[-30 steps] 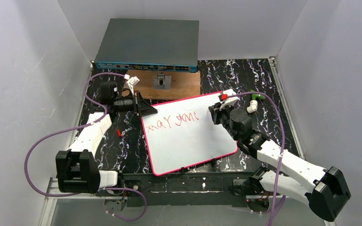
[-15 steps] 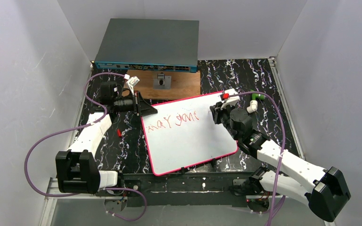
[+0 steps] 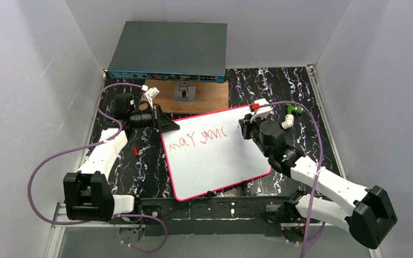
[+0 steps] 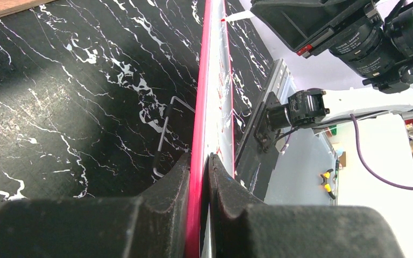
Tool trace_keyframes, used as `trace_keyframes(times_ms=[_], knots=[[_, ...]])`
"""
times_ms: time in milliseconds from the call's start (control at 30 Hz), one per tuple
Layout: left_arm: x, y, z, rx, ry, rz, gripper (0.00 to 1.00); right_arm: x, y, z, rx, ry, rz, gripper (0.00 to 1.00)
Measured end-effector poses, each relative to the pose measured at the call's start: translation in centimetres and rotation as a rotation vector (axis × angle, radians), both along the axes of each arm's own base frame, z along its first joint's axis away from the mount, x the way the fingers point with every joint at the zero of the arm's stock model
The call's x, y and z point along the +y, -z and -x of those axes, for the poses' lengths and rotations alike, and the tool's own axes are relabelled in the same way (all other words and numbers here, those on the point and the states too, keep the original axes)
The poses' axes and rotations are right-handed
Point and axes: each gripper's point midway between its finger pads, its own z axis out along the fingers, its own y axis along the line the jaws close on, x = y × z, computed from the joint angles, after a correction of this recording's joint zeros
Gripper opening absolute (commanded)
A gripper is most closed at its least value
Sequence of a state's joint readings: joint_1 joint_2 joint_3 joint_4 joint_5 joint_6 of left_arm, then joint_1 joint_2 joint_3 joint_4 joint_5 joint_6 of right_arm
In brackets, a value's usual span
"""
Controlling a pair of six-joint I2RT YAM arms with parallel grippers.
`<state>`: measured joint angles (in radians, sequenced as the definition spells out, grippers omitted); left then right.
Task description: Write a sentence on the whiteboard
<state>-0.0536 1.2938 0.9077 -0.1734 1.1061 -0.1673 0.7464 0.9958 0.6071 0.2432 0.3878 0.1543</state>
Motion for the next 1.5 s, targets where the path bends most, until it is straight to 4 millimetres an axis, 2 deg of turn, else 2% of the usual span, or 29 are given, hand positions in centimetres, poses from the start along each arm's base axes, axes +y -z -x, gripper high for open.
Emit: trace_keyframes(times_ms=[300, 600, 933, 1233, 1500], knots=[[0.0, -0.1, 0.1, -0.007, -0.001, -0.002, 0.0, 1.0, -0.7, 0.0, -0.006, -0.038, -0.026, 0.01], [0.0, -0.1, 0.1, -0.013, 0.001, -0.004, 0.0, 1.4, -1.0, 1.2, 0.016, -0.085, -0.069, 0.01], [0.0, -0.1, 0.1, -0.013, 0.001, -0.004, 0.0, 0.5, 0.7, 2.1, 0.057, -0.079, -0.041, 0.01], [0.0, -0.2, 0.1, -0.014, 0.001, -0.004, 0.0, -0.1, 0.5, 1.6, 0.034, -0.041, -0.024, 0.01], [0.0, -0.1, 0.1, -0.013, -0.002, -0.006, 0.0, 0.3, 0.1, 0.8, 0.021, -0.038, -0.015, 0.01]])
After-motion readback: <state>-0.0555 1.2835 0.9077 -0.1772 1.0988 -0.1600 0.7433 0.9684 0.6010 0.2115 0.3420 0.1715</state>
